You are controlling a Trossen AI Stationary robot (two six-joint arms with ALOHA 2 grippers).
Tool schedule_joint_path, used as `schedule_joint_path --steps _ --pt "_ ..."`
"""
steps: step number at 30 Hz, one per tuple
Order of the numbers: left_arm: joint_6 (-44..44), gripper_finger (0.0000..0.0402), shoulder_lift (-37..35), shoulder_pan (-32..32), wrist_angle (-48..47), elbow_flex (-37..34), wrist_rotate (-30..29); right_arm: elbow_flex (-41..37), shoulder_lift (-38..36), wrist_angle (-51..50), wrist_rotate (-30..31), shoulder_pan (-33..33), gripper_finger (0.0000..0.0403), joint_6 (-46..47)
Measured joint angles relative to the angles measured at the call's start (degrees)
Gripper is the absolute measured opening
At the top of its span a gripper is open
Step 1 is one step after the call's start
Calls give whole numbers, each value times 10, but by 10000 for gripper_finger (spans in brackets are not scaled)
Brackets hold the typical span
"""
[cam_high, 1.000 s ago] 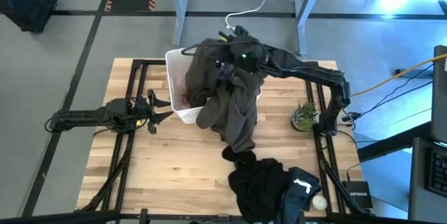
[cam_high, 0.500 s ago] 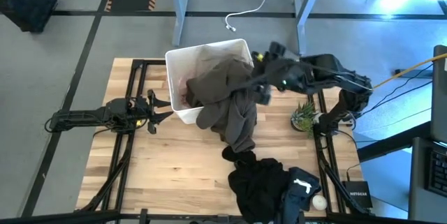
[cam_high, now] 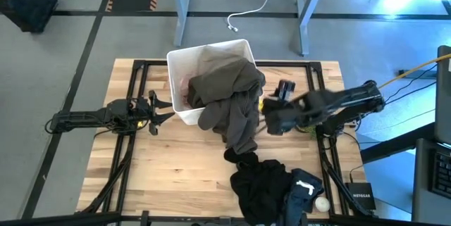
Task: Sort clothes
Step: Put the black hoodie into the white laundry bin
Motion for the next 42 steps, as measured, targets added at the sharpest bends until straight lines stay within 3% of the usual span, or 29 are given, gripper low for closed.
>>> schedule_joint_path --steps 6,11,17,26,32,37,42 --pt "0 184 0 0 0 0 0 -268 -74 158 0 12 257 0" --pt "0 184 0 0 0 0 0 -455 -90 392 7 -22 257 -57" --pt "0 184 0 0 0 0 0 -554 -35 720 -111 -82 257 -144" --pt "0 184 0 0 0 0 0 -517 19 1035 -205 -92 257 -221" --pt "0 184 0 0 0 0 0 -428 9 1151 -167 -115 256 -270" --pt "0 184 0 0 0 0 0 -289 9 1077 -132 -182 256 -312" --pt "0 184 0 0 0 0 0 -146 11 847 -129 -243 256 -306"
